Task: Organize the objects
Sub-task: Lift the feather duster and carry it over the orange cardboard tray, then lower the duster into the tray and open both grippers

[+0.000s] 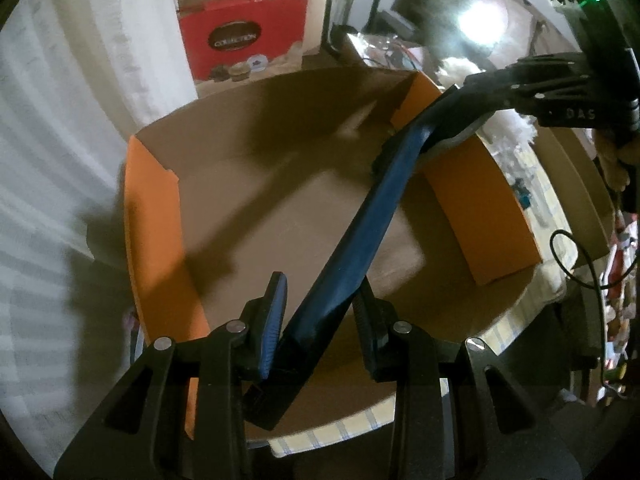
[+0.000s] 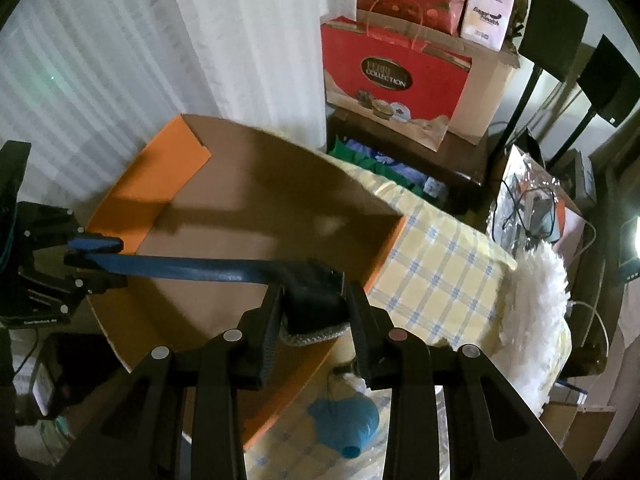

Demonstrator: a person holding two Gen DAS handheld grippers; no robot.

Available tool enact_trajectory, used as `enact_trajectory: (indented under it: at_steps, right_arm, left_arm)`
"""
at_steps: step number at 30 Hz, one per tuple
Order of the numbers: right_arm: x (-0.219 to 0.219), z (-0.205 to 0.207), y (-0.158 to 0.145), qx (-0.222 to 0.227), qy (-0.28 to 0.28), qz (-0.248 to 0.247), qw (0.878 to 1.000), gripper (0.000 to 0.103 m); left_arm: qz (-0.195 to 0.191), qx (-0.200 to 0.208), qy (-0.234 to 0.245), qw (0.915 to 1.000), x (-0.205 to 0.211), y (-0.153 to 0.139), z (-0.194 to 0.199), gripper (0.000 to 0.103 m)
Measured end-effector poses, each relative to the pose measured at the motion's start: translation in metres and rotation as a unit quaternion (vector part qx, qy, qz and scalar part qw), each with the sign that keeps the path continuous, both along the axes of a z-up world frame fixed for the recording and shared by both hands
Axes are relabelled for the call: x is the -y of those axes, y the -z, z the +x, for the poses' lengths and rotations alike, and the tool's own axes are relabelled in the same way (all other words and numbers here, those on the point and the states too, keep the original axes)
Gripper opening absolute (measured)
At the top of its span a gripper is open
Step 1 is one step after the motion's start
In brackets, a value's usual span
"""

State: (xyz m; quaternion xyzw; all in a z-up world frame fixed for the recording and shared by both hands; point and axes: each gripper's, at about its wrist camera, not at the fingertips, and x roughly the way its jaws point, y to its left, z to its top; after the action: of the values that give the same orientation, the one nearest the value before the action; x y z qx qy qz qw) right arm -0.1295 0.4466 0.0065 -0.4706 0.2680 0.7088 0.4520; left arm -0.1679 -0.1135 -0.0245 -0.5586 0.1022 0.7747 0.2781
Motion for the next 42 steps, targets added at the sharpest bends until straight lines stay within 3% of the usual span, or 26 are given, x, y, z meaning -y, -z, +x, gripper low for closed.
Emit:
enact_trajectory:
  at_steps: [4,9,15,21,25,27,29,33,35,38,42]
  right_arm:
    - [-0.017,-0.003,-0.001,-0.016,0.021,0.012,1.000,0.034]
    - [-0.033,-0.001,-0.002,-0.056,0.063,0.034,0.996,0.054]
    - [-0.042,-0.010,0.006,-0.062,0.058,0.030,0.996,0.055]
    - [-0.043,-0.028,0.013,-0.029,0.036,0.063,0.997,0.055]
    - [-0.047,-0.040,0.026,-0.016,0.026,0.070,0.997,0.055]
    - [-0.049,-0.045,0.030,-0.017,0.018,0.073,0.997,0.048]
    - [-0.052,-0.050,0.034,-0.015,0.015,0.070,0.997,0.042]
    - [-0.057,-0.056,0.038,0.005,0.027,0.069,0.997,0.041]
    - [-0.058,-0.055,0.038,0.007,0.037,0.060,0.997,0.041]
    - [-0.060,-0.052,0.037,0.009,0.072,0.028,0.997,0.041]
    - [-0.066,-0.054,0.033,0.024,0.098,-0.006,0.995,0.041]
  left_arm:
    - [0.009,0.018,-0.020,0.9996,0.009,0.006,-0.015,0.031]
    - [0.004,0.037,-0.034,0.9987,0.016,0.024,-0.028,0.031]
    - [-0.024,0.044,-0.023,0.9985,0.008,0.041,-0.040,0.030]
    - [-0.028,0.057,-0.013,0.9979,0.011,0.050,-0.047,0.030]
    - [-0.035,0.062,-0.006,0.9975,0.009,0.055,-0.046,0.023]
    - [-0.039,0.062,0.001,0.9973,0.008,0.057,-0.044,0.016]
    - [-0.041,0.062,0.002,0.9973,0.007,0.058,-0.043,0.015]
    - [-0.037,0.057,-0.006,0.9977,0.008,0.057,-0.044,0.015]
    - [-0.032,0.052,-0.004,0.9981,0.007,0.056,-0.042,0.018]
    - [-0.029,0.043,0.004,0.9986,0.002,0.054,-0.036,0.030]
    - [-0.056,0.011,0.021,0.9982,-0.013,0.053,-0.025,0.044]
